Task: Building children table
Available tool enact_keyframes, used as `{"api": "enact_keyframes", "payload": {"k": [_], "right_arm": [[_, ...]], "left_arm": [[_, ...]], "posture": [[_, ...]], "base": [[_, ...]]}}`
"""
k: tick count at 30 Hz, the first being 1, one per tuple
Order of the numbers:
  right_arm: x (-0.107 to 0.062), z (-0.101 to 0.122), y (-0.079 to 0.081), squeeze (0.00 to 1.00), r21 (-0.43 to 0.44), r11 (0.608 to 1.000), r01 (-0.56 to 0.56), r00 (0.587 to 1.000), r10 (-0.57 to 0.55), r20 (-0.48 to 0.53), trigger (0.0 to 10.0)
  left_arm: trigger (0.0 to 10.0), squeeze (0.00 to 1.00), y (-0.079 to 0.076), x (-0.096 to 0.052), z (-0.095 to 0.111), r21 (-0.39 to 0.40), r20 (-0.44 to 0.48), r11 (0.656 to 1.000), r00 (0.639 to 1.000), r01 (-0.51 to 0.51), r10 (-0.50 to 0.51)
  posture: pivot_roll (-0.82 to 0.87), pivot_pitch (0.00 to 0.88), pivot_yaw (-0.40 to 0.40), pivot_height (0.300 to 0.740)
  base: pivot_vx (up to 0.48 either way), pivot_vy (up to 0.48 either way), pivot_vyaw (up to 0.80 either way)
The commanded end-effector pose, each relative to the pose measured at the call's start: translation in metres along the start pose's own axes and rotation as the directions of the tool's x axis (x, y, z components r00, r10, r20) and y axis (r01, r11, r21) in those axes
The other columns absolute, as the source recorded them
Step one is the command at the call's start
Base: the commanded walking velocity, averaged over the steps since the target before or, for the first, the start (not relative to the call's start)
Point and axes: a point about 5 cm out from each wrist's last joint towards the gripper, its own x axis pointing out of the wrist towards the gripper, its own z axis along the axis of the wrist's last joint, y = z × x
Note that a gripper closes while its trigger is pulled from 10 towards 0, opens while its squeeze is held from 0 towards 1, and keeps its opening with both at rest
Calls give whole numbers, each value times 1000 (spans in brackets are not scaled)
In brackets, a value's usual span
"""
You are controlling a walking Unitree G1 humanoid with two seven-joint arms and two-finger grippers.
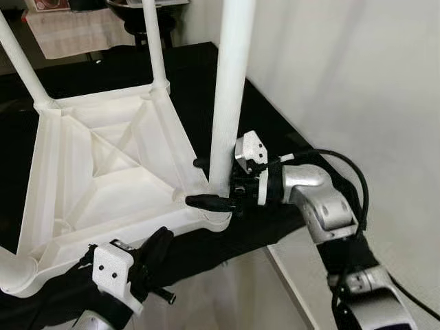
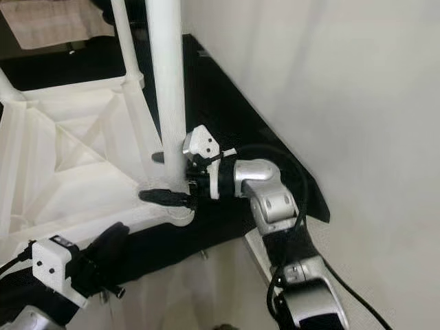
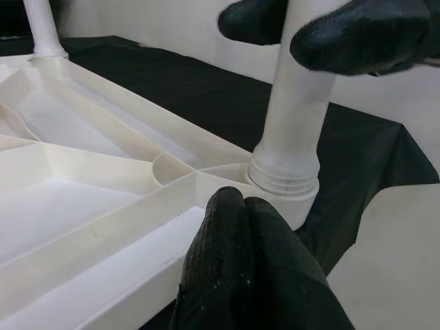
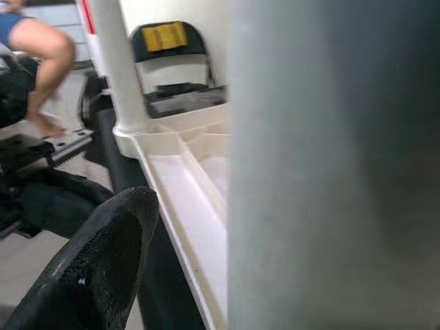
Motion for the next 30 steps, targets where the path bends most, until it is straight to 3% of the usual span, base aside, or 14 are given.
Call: {"api": "enact_keyframes", "payload": {"k": [1, 3, 4, 7, 8, 9, 18, 24, 25, 26, 28, 29, 30], "right_arm": [[7, 1, 1, 0, -7, 999, -52, 999, 52, -2, 10000], [8, 1, -1, 0, 2, 997, -81, 997, 81, 0, 10000], [9, 1, -2, 0, 4, 994, -114, 994, 114, -4, 7412], [9, 1, -3, 0, 3, 990, -143, 990, 143, -5, 7412], [9, 1, -3, 0, 8, 984, -177, 984, 177, -1, 4431], [10, 2, -3, 0, 12, 980, -196, 981, 196, 6, 0], [2, 3, -3, 0, -13, 977, -215, 976, 215, 23, 0], [-12, 4, -3, 0, -52, 995, -81, 996, 82, 30, 0], [-15, 4, -3, 0, -55, 998, -41, 998, 43, 35, 0], [-14, -1, -1, 0, -6, 996, 91, 995, -91, 32, 0], [-14, -1, -1, 0, -6, 996, 91, 995, -91, 32, 0], [-3, -26, 9, 0, 126, 810, 573, 819, -572, -46, 0], [0, -36, 23, 0, 151, 701, 697, 716, -690, -103, 0]], "left_arm": [[10000, 0, -2, -2, -1, -10, -5, 1000, 1000, -3, 2], [10000, 0, -3, -3, -1, -10, -5, 1000, 1000, -4, 4], [10000, 0, -3, -3, -1, -10, -6, 1000, 1000, -5, 5], [10000, 0, -3, -3, -1, -10, -6, 1000, 1000, -6, 6], [10000, 0, -3, -4, -1, -10, -7, 1000, 1000, -6, 6], [10000, 0, -3, -4, -1, -10, -8, 1000, 1000, -6, 6], [10000, 0, -4, -5, -2, -13, -12, 1000, 1000, -4, 4], [10000, 0, -4, -4, -2, -15, -10, 1000, 1000, -2, 2], [10000, 0, -3, -4, -2, -15, -9, 1000, 1000, -2, 2], [10000, 0, -3, -4, -2, -15, -8, 1000, 1000, -2, 2], [10000, 0, -3, -4, -2, -15, -8, 1000, 1000, -2, 2], [10000, 0, -2, -4, -1, -13, -6, 1000, 1000, -4, 4], [10000, 0, -1, -3, -1, -12, -4, 1000, 1000, -5, 5]], "posture": [[-66, 125, -44, 740], [-69, 126, -45, 740], [-66, 125, -45, 740], [-65, 126, -45, 740], [-66, 123, -43, 740], [-67, 121, -40, 740], [-77, 115, -34, 740], [-90, 120, -38, 740], [-91, 121, -39, 740], [-95, 122, -50, 740], [-95, 122, -50, 740], [-103, 129, -52, 740], [-106, 131, -45, 740]], "base": [[0, 0, 0], [0, 0, 0], [0, 0, 0], [0, 0, 0], [0, 0, 0], [0, 0, 0], [0, 0, 0], [0, 0, 0], [0, 0, 0], [0, 0, 0], [0, 0, 0], [0, 0, 0], [0, 0, 0]]}}
